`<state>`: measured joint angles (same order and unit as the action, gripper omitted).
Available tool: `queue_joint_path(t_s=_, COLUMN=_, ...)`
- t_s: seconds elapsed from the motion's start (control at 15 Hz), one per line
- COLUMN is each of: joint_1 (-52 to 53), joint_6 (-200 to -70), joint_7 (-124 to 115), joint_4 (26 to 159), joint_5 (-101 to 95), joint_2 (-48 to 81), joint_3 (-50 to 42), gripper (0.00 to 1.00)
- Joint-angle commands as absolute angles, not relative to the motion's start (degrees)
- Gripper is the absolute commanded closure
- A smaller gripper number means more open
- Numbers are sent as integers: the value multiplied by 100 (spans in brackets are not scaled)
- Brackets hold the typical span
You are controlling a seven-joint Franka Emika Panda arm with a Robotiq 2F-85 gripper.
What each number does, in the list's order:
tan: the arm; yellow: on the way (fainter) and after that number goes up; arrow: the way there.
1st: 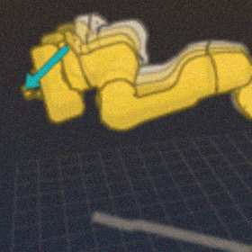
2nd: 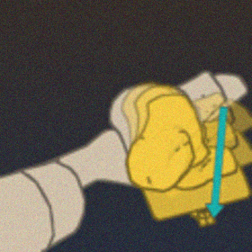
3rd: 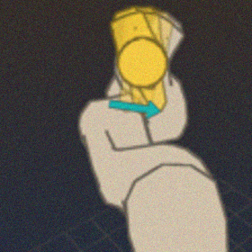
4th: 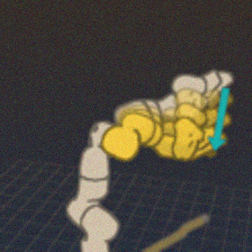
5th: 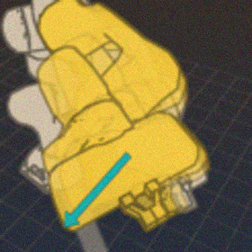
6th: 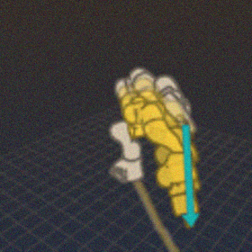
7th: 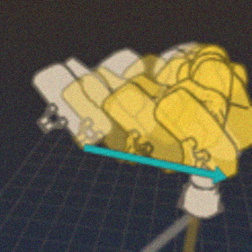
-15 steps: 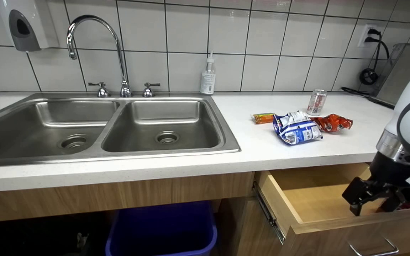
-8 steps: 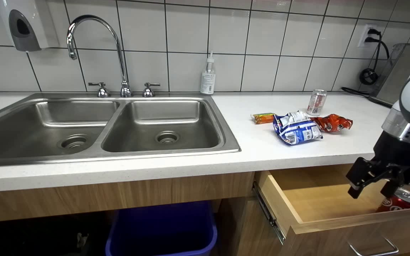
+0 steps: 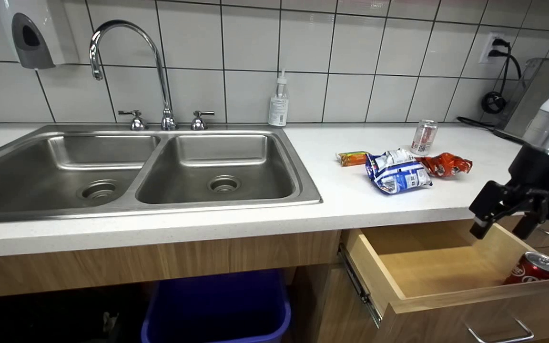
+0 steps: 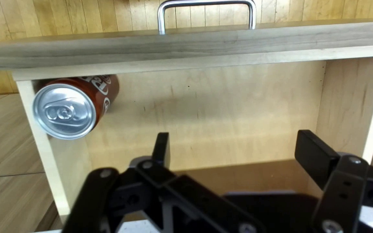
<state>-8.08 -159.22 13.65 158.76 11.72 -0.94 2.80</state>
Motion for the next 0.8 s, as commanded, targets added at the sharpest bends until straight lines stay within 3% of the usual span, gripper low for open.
queue_joint_path(t_s=0.0, joint_1=-547, joint_6=-15533, joint_7=1546, joint_4=15946, joint_5=1153, joint_2=-620, joint_3=-11, gripper=0)
queue_joint_path(t_s=0.73, joint_1=-245, joint_6=-15381, joint_7=1552, joint_4=15538, joint_5=862, joint_2=-662, joint_3=-301, gripper=0)
